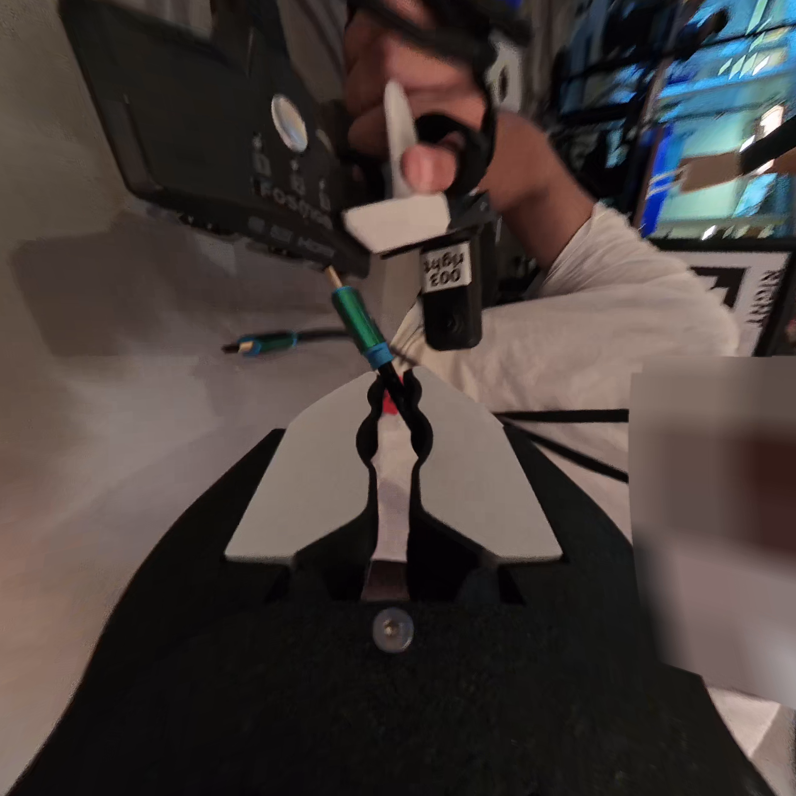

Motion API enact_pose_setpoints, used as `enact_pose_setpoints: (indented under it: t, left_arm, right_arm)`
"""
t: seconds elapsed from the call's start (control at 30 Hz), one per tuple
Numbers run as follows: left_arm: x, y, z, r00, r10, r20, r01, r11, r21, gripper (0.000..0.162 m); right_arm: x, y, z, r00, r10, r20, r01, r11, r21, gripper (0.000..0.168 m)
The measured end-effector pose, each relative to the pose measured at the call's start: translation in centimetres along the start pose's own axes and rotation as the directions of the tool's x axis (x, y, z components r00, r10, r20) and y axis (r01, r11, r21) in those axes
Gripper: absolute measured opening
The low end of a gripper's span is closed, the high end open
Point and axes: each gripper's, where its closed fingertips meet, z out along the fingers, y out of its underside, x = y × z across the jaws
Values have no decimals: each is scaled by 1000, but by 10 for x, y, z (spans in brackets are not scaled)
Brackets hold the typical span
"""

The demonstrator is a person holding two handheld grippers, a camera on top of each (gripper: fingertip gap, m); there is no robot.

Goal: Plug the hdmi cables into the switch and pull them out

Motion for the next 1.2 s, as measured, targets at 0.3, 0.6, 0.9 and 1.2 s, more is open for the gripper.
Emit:
enact_pose_setpoints:
  t: [0.3, 0.6, 0.9, 1.2]
  left_arm:
    - [-11, 0, -5, 1000, 6, -11, -4, 986, 167, 6]
    - [-23, 13, 17, 981, 163, 105, -189, 928, 322, 6]
    - [-133, 19, 17, 691, 194, 696, -431, 884, 182, 7]
    - [-132, 18, 4, 218, 258, 941, -684, 728, -41, 13]
  right_arm:
    - [5, -5, -2, 998, 63, -11, -63, 998, 23, 19]
    - [11, 4, -2, 990, 143, -23, -142, 990, 19, 19]
    - [-8, 26, 2, 986, 156, 54, -153, 987, -51, 19]
    - [-12, 24, 4, 982, 173, 78, -169, 984, -53, 19]
